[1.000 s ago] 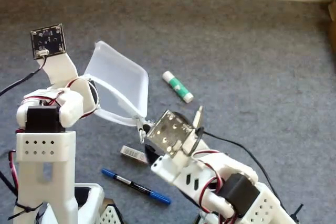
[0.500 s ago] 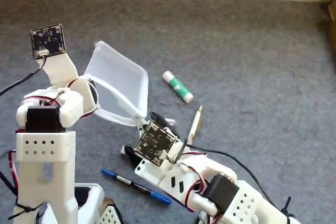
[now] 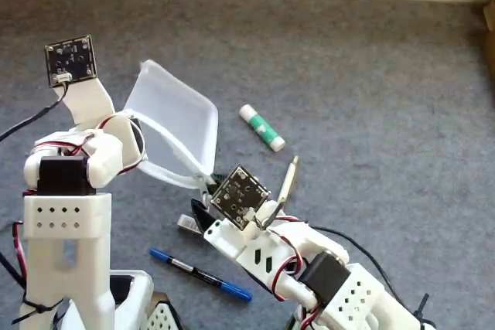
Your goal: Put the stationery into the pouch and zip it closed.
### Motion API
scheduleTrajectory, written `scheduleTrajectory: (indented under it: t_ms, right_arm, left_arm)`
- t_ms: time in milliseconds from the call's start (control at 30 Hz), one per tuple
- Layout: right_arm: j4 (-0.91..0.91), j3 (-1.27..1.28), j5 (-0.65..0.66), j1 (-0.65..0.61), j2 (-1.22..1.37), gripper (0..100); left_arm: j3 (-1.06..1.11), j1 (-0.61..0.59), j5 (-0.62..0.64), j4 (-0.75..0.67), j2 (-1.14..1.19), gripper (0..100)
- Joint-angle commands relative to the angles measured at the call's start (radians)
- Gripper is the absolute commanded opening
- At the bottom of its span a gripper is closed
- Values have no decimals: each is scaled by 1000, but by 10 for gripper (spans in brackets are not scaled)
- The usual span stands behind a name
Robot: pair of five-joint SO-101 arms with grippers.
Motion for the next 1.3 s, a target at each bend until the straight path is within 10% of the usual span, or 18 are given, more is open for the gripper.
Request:
scheduleTrajectory:
  t_ms: [0,667,867,1267]
  right_arm:
    - [-5,-10,-6,30,-18,84]
    - [105,-21,143,91,-19,11]
    - [137,-22,147,91,-21,11]
    - [150,-33,141,136,-21,16]
  left_arm:
    - [-13,-5,-3,-12,-1,7]
    - [-16,-2,-249,87,-7,14]
    - [-15,-2,-250,123,-7,185]
    - [39,-2,-295,64,-5,6]
